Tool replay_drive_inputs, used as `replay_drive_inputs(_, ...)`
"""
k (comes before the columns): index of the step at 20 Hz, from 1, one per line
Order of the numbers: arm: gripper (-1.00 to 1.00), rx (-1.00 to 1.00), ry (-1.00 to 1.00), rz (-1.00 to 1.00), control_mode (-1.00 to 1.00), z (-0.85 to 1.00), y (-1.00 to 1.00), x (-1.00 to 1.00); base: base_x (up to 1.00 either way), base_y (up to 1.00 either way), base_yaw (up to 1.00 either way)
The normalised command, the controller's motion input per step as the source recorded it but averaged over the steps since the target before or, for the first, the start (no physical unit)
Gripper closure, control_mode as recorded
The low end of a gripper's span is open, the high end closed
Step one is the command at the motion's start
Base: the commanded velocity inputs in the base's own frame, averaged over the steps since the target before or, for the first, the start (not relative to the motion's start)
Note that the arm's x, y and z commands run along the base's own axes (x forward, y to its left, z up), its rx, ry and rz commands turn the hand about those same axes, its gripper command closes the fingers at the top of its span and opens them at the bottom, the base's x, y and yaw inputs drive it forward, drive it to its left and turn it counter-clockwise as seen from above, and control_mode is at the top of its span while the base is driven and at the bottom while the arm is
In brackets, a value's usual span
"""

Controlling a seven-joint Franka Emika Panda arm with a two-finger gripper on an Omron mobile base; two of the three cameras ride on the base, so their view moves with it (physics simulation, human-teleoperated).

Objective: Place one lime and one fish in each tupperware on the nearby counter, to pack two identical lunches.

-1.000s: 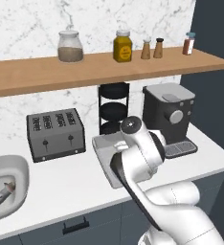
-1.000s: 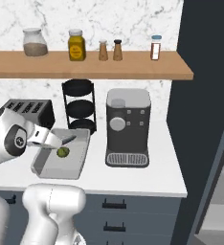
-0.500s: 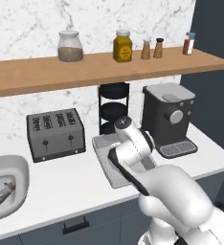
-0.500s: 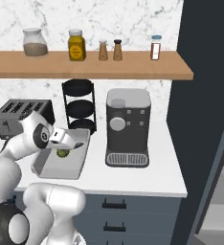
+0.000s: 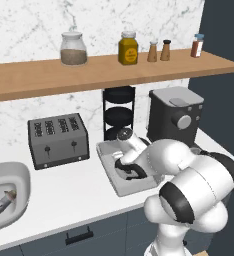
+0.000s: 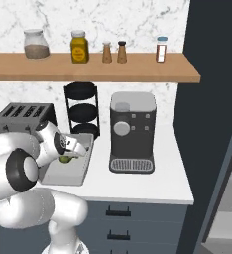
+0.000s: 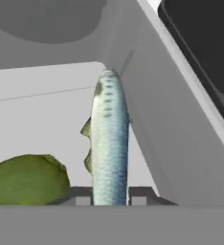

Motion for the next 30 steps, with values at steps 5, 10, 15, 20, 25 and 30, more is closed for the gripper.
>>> replay_drive_inputs(5,-1.00,0.02,0.02,-0.02,-1.00,0.12,0.03,0.19,0.00,0.00,0.00)
replay_drive_inputs(10,-1.00,0.09,0.00,-0.05,-1.00,0.50,0.00,-0.28,0.00,0.00,0.00)
replay_drive_inputs(15,-1.00,0.05,-0.13,-0.04,-1.00,0.88,0.12,-1.00,0.00,0.00,0.00)
replay_drive_inputs(20,-1.00,0.00,-0.45,-0.02,-1.00,1.00,0.22,-1.00,0.00,0.00,0.00)
replay_drive_inputs(25,-1.00,0.00,-0.55,0.00,-1.00,1.00,0.02,-1.00,0.00,0.00,0.00)
replay_drive_inputs(30,-1.00,0.01,-0.69,0.07,-1.00,0.97,-0.83,-1.00,0.00,0.00,0.00)
